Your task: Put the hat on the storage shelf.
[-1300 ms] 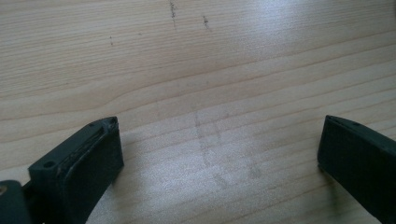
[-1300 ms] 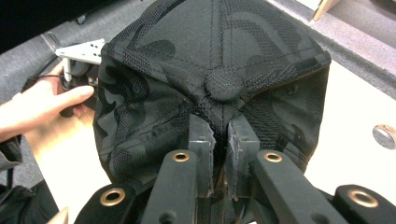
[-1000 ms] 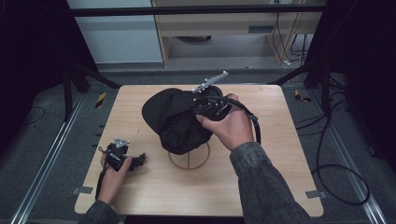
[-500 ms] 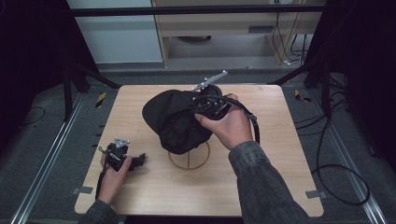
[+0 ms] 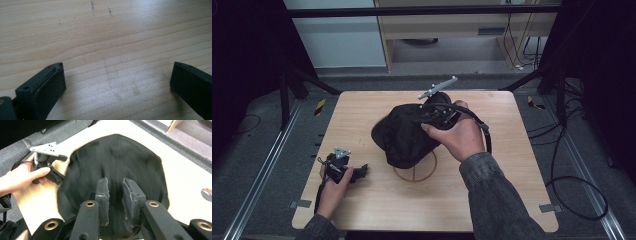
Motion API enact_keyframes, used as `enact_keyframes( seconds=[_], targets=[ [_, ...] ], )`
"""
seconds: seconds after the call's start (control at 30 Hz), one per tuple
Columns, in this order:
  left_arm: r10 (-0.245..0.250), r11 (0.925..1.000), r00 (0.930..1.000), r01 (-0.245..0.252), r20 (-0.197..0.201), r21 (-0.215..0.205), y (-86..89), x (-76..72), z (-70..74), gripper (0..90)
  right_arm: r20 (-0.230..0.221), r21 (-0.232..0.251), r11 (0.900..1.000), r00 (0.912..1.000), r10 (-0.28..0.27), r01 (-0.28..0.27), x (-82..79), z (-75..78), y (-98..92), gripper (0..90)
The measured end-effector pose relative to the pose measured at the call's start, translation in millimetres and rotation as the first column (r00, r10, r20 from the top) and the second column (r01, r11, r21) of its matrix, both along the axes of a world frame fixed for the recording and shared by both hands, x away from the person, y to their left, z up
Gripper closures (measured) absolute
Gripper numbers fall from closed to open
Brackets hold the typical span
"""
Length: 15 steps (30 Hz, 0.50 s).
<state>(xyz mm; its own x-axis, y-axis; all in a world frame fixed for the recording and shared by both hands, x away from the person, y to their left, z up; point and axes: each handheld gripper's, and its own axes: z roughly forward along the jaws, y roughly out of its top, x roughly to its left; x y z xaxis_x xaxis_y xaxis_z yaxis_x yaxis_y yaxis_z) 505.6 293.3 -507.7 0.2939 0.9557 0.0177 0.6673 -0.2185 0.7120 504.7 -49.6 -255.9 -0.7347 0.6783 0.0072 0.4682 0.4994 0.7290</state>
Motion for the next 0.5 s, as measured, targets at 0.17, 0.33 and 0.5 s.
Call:
enact_keyframes(
  seconds=[0.17, 0.33, 0.5],
  targets=[
    [0.0, 1.0, 1.0, 0.0, 0.0, 0.0, 0.0, 0.0, 0.0, 0.0, -0.001, 0.004, 1.0, 1.0, 0.003, -0.003, -1.9, 0.8, -2.2, 74.7],
    [0.0, 1.0, 1.0, 0.0, 0.0, 0.0, 0.0, 0.0, 0.0, 0.0, 0.002, 0.006, 1.0, 1.0, -0.001, 0.001, -3.1, 1.7, -6.2, 74.7],
    [0.0, 1.0, 1.0, 0.0, 0.0, 0.0, 0.0, 0.0, 0.0, 0.0, 0.002, 0.006, 1.0, 0.9999, -0.01, 0.01, -5.4, 1.6, -13.1, 74.6]
  ],
)
